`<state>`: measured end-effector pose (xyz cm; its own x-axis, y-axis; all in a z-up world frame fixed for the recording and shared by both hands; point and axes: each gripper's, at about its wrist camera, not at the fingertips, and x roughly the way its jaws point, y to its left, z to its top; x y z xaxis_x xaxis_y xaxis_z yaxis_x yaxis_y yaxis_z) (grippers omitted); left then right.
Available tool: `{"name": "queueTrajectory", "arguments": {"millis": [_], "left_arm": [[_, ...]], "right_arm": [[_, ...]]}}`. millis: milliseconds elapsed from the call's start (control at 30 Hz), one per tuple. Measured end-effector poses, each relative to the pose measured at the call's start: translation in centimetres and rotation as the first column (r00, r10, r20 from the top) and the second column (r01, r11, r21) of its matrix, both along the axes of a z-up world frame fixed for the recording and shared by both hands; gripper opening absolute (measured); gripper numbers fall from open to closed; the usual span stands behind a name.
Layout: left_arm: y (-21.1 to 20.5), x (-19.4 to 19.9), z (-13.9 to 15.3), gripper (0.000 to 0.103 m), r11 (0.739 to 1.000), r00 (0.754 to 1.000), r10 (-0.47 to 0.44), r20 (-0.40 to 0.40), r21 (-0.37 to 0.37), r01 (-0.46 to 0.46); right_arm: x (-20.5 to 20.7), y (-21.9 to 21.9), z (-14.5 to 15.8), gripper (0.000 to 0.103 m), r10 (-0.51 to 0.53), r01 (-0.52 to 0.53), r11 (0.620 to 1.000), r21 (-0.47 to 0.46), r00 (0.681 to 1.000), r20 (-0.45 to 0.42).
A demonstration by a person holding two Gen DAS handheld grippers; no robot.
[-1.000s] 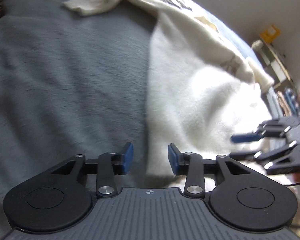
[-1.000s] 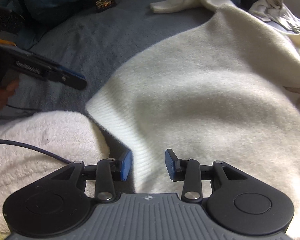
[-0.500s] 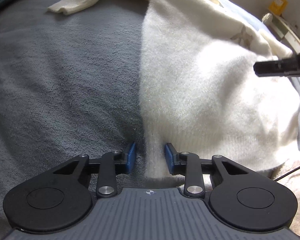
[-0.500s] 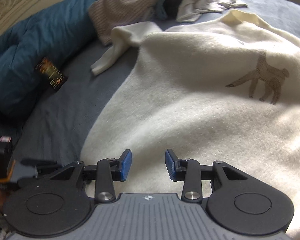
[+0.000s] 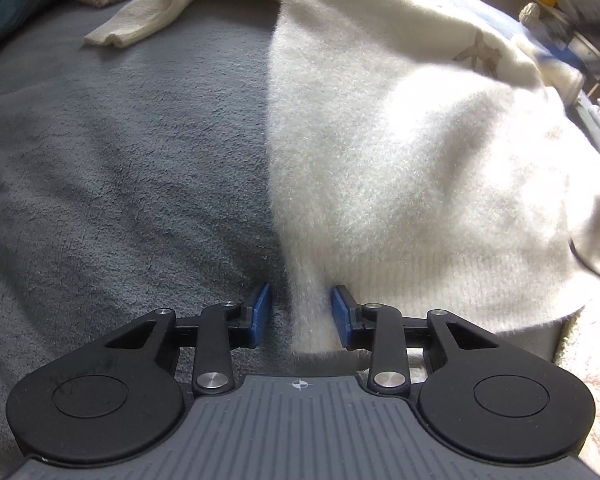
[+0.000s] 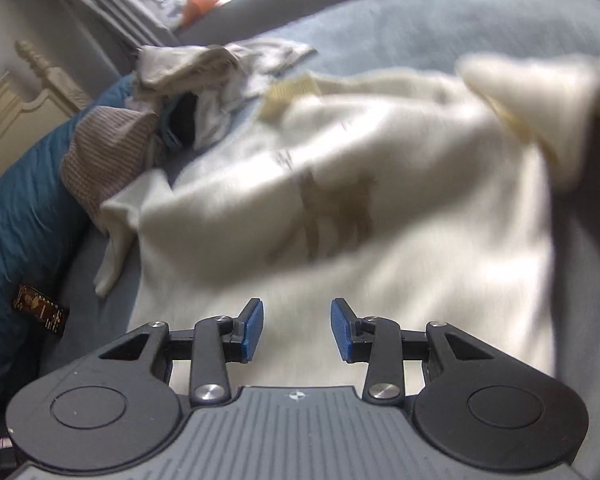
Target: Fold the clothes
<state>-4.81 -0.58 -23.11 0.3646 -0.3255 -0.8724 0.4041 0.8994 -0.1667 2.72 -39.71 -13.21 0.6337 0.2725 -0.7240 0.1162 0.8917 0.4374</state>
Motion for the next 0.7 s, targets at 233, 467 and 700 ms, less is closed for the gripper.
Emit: {"name": "queueTrajectory", "arguments": {"millis": [233,467,700], "left_arm": [[0.9,0.2,-0.1,0.034,1.0,1.0,-0.011,-0.011,-0.001,0.011],[1.7,0.0,-0.6,0.034,1.0,1.0,-0.024,-0.001,0.004,0.024],[2.4,0.2,-0.7,0.035,0.999,0.999,-0.035,-0.008,0.024,0.035]], "right_arm": [[13.6,2.2,-0.2,0.045,0.119,-0.116,0.988,-0.102,0.993,0.019],[27.1,3.0,-3.1,0.045,0.153,-0.158,0.975,-0.155,0.987,-0.048],[34.6,2.2,-7.3,0.044,0.03,-0.052,0.994,-0.098,0.977,-0.213]]}}
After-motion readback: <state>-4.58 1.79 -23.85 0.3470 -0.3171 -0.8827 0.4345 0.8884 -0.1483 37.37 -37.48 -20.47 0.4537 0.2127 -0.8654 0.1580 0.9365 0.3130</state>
